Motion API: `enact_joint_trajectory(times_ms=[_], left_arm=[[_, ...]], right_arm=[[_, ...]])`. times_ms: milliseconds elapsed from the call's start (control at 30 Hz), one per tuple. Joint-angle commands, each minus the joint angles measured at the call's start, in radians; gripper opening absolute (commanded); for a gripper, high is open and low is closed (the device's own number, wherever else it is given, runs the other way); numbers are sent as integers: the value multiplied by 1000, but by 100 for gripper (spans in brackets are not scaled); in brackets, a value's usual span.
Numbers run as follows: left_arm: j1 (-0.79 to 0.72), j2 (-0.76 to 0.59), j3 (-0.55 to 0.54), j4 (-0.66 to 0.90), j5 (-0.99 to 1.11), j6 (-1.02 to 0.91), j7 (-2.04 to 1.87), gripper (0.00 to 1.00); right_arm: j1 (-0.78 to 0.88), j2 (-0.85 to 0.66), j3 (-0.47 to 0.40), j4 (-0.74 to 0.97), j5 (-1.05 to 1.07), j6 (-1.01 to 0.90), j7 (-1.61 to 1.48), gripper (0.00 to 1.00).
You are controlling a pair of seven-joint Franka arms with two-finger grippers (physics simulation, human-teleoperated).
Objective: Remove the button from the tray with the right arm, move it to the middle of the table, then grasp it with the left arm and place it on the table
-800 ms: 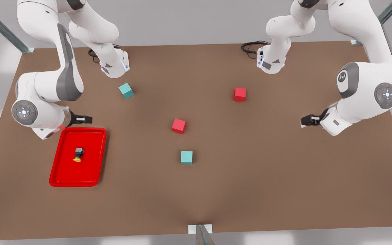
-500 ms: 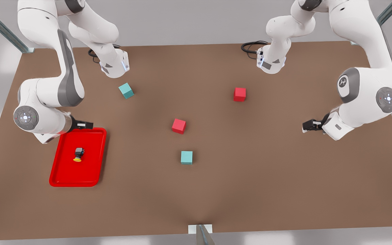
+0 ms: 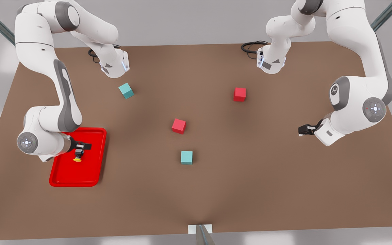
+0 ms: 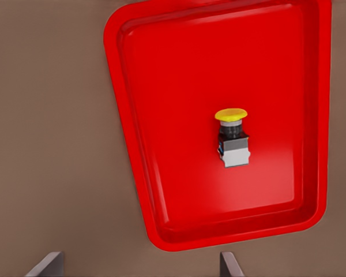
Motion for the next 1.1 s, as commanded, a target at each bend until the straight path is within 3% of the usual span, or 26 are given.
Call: enact_joint_trajectory(times_ms=[0,100,267,367,433,467,533,800,833,867,1067], left_arm=[[-1,-2,-2,9,2,0,-31,100],[-12,-2,-5,9,1,-1,-51,100],[-2,-14,-2,12,2,-15,-48,100],[-1,-16,1,20,4,-26,-56,100],[-1,-10,2,43,5,-46,-48,100],[-1,-10,2,42,5,-47,-46,100],[-2,-11,2,43,5,-53,-51,100],[-2,-10,2,43,4,-53,-54,100],[-2,-10,2,43,4,-53,-54,100],[-4,-8,2,42,4,-53,-56,100],[-4,-6,2,42,4,-53,-54,100]], right_arm=[[-4,2,1,-13,0,72,25,100],[-48,-7,2,-123,-2,178,-107,100],[-106,62,2,-113,-44,167,-312,100],[-221,131,85,-113,-121,202,-391,100],[-240,149,87,-113,-135,217,-452,100],[-254,152,88,-114,-140,242,-455,100],[-363,161,194,-122,-156,308,-451,100],[-379,155,215,-153,-181,308,-446,100],[-448,165,287,-173,-253,316,-438,100],[-462,171,304,-182,-272,322,-437,100],[-464,192,304,-183,-281,325,-437,100]])
